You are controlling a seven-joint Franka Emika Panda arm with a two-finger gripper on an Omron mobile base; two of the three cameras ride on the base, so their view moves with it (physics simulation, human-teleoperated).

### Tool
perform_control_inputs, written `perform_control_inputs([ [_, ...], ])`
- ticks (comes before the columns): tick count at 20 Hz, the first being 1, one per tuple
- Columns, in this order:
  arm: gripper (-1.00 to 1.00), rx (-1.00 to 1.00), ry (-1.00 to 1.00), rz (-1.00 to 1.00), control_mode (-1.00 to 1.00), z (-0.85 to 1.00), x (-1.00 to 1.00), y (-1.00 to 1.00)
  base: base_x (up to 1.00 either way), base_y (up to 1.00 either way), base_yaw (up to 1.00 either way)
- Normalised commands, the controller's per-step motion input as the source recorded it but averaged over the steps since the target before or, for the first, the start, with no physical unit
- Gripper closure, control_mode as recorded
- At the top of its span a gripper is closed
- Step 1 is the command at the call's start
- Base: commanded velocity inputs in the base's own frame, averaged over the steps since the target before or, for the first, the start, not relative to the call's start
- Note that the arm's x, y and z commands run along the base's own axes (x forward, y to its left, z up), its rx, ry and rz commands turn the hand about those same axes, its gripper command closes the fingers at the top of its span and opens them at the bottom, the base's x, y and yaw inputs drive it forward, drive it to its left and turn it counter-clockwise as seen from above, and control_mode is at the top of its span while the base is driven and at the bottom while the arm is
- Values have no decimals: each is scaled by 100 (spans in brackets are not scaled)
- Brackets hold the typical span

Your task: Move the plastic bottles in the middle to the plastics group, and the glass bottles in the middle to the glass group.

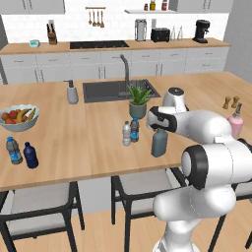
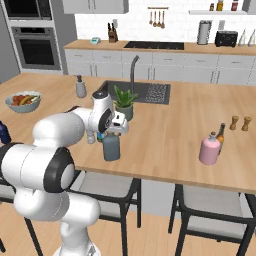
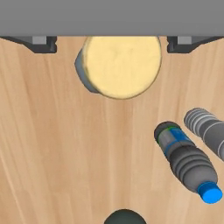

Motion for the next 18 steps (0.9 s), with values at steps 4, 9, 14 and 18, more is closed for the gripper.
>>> perform_control_inputs([
  [4, -100, 0, 0, 0, -100, 4, 0, 0, 0, 0, 0],
  [9, -100, 0, 0, 0, -100, 12, 13, 0, 0, 0, 0],
  [14, -100, 0, 0, 0, -100, 2, 20, 0, 0, 0, 0],
  [18, -100, 0, 0, 0, -100, 0, 0, 0, 0, 0, 0],
])
